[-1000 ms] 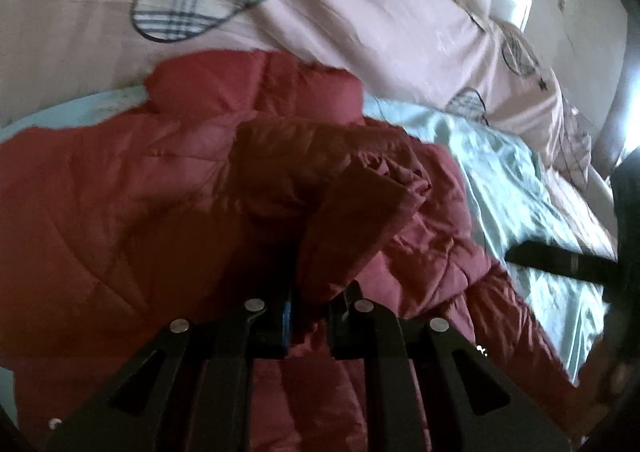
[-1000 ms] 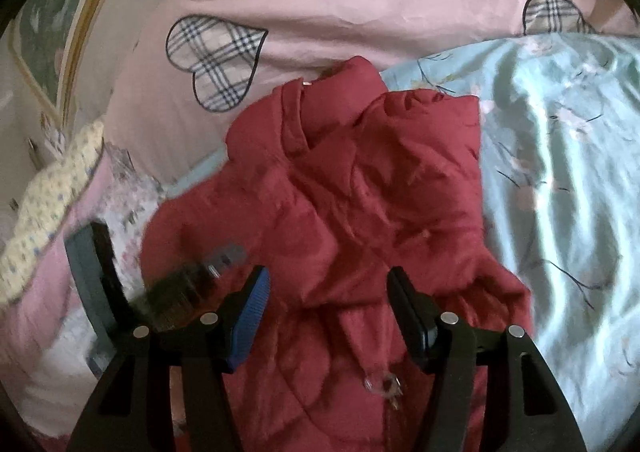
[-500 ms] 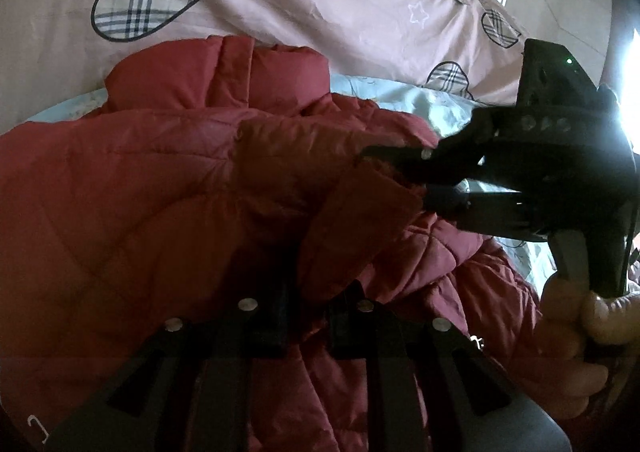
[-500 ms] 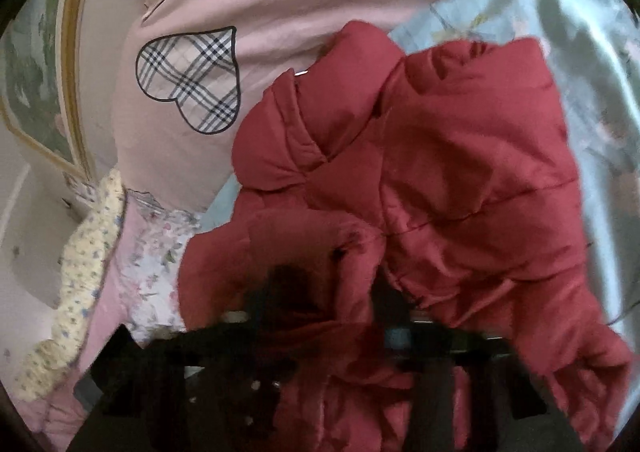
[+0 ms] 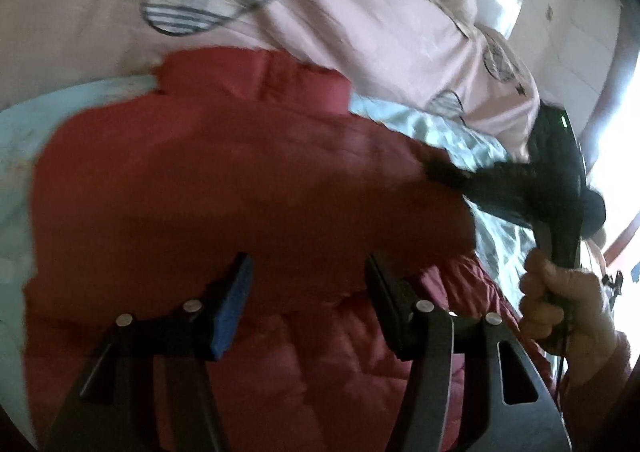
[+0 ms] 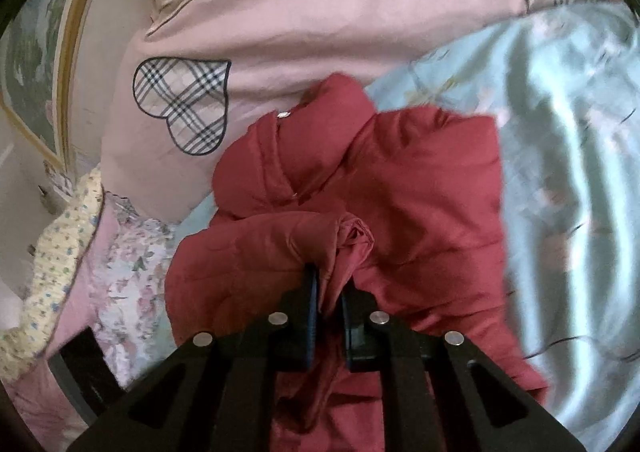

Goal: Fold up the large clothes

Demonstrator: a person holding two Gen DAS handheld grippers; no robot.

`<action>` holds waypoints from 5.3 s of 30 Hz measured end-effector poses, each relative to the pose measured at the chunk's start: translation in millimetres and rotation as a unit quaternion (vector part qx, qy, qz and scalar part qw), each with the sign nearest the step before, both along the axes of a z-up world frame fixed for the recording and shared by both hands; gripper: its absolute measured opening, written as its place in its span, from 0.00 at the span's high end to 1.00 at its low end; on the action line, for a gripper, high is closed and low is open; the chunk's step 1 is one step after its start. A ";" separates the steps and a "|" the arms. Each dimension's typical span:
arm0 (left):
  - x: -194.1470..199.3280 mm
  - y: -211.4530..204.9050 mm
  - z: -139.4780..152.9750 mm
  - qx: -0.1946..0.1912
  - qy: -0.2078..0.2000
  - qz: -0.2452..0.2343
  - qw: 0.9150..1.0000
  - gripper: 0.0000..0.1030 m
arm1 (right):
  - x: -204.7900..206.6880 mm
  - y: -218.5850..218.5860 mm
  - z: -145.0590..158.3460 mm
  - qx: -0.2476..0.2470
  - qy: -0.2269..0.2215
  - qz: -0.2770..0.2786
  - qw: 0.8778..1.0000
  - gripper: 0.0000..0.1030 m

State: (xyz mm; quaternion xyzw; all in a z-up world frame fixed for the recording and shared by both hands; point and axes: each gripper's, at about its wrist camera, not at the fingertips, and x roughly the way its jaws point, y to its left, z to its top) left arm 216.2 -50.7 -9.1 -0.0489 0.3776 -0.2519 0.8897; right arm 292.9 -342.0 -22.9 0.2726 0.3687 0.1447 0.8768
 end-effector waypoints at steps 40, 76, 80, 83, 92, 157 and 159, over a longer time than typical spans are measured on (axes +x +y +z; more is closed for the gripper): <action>69.0 59.4 -37.6 0.069 0.053 0.097 0.991 0.44 | -6.0 73.4 -44.2 -0.267 0.021 0.002 0.964 0.70; 43.3 86.2 -29.3 0.083 0.066 0.111 0.988 0.44 | -34.3 49.6 -19.4 -0.202 0.032 -0.005 0.979 0.60; 22.8 99.1 -27.8 0.083 0.068 0.116 0.987 0.44 | -57.5 46.9 -12.9 -0.199 0.031 0.000 0.979 0.56; 8.0 109.3 -29.5 0.087 0.074 0.119 0.986 0.44 | -73.8 44.1 -11.1 -0.193 0.034 0.004 0.981 0.52; -39.0 145.4 -36.7 0.068 0.102 0.133 0.984 0.44 | -124.5 36.9 -9.7 -0.175 0.045 0.016 0.983 0.43; -204.6 180.9 -80.3 0.050 0.170 0.061 0.982 0.47 | -306.2 8.6 -57.6 -0.084 0.107 0.017 0.990 0.54; -206.4 179.1 -79.1 0.051 0.164 0.052 0.984 0.57 | -308.3 7.4 -58.0 -0.080 0.105 0.016 0.991 0.60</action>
